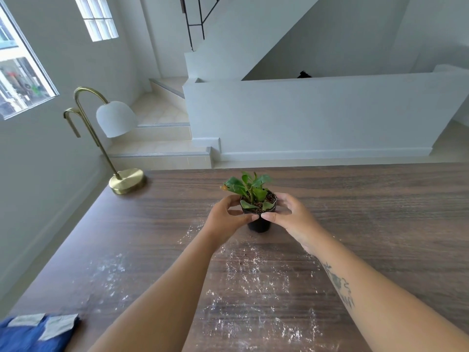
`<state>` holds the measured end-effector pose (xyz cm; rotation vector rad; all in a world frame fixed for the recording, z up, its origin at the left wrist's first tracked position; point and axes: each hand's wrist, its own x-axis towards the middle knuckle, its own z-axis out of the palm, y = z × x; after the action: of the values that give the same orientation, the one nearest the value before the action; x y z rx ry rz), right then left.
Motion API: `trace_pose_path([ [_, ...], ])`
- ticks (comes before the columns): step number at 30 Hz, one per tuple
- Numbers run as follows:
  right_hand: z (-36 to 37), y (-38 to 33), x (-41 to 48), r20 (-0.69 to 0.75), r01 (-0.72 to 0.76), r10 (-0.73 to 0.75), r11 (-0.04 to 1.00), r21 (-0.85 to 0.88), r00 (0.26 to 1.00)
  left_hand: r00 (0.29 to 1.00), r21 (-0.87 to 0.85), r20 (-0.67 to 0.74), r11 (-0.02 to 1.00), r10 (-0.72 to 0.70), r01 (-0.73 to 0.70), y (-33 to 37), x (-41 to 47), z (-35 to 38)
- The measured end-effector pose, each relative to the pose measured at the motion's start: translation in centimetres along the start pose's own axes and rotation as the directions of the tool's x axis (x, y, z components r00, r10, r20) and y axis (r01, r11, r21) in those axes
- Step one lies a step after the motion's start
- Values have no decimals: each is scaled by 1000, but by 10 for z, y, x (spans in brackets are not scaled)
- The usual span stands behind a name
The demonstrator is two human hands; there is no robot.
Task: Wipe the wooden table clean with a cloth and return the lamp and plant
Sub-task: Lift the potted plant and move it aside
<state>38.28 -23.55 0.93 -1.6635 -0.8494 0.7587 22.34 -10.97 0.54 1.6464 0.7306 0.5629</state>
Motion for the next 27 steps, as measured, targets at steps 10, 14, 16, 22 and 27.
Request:
trace_pose_path([
  [10, 90, -52, 52, 125, 54, -54, 999, 7, 991, 989, 42, -145, 999, 2, 4, 10, 8, -109],
  [14, 140, -70, 78, 163, 49, -55, 998, 40, 985, 984, 60, -176, 998, -12, 23, 5, 22, -163],
  [16, 167, -77, 96, 171, 47, -52, 998, 35, 984, 982, 58, -189, 998, -15, 27, -1, 34, -192],
  [22, 226, -85, 148, 190, 34, -35, 999, 11, 981, 975, 25, -213, 997, -63, 70, -27, 70, -251],
  [27, 253, -83, 177, 183, 5, -5, 1000, -4, 983, 978, 6, -193, 996, -81, 84, -46, 100, -276],
])
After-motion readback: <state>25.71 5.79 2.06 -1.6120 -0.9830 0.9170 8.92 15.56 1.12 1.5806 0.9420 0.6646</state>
